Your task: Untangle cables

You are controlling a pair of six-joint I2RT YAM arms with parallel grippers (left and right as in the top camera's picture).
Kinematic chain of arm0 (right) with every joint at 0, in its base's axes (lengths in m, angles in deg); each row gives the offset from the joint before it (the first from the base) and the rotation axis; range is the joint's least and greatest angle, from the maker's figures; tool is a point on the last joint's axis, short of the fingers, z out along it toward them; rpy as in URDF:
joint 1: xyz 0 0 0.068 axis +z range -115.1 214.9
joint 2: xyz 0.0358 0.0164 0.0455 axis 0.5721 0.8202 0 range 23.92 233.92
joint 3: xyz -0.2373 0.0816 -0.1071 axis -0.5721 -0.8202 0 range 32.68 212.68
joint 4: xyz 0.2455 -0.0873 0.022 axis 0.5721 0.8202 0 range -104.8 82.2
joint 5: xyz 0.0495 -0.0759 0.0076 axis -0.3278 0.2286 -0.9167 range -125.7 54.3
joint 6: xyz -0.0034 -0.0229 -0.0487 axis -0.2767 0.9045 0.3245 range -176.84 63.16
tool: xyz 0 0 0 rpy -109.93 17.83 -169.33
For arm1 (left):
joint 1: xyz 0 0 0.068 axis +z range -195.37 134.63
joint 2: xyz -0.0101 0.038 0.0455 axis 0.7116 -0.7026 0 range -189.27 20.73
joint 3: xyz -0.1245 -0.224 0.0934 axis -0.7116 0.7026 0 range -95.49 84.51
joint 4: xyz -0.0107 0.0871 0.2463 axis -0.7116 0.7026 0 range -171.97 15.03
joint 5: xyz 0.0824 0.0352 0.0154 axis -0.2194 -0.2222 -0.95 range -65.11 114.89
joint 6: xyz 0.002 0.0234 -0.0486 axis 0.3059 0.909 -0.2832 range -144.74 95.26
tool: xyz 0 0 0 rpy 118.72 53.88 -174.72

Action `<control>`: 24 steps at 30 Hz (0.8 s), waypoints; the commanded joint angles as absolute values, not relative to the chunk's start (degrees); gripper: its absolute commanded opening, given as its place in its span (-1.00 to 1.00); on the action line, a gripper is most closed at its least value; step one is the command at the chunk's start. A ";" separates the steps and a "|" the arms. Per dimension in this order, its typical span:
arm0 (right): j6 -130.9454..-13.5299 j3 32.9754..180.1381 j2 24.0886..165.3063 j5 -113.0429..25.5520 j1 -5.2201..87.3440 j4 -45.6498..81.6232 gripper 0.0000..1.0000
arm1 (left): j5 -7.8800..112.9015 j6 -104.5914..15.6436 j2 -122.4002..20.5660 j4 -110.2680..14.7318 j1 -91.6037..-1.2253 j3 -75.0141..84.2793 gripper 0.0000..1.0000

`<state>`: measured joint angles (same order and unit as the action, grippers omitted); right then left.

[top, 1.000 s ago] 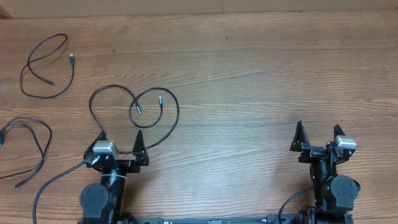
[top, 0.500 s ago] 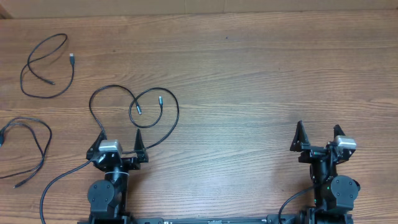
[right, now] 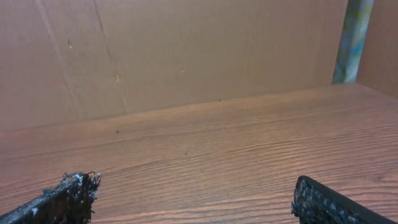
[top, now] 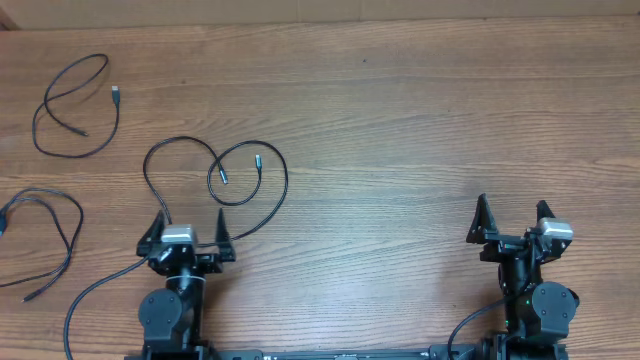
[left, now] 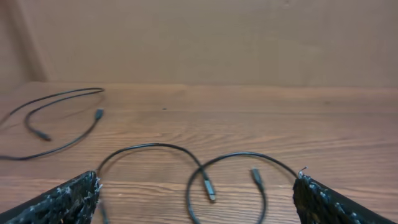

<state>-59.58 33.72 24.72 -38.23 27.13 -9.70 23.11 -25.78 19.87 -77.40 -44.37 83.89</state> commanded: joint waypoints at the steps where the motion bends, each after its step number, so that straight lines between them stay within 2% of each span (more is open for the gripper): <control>1: -59.10 33.13 24.09 -37.72 27.43 -10.11 1.00 | 22.98 -24.49 20.61 -77.70 -40.63 84.24 0.99; 11: -59.10 33.13 24.09 -37.72 27.43 -10.11 1.00 | 22.98 -24.49 20.61 -77.70 -43.02 84.24 0.98; 17: -59.10 33.13 24.09 -37.70 27.43 -10.11 1.00 | 23.00 -24.51 20.61 -77.70 -47.45 84.24 0.99; 24: -59.12 33.13 24.09 -37.70 27.43 -10.11 1.00 | 23.00 -24.49 20.52 -77.68 -47.10 84.24 0.99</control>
<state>-59.58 33.72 24.70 -38.20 27.13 -9.70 23.11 -25.78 19.87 -77.40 -47.17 83.89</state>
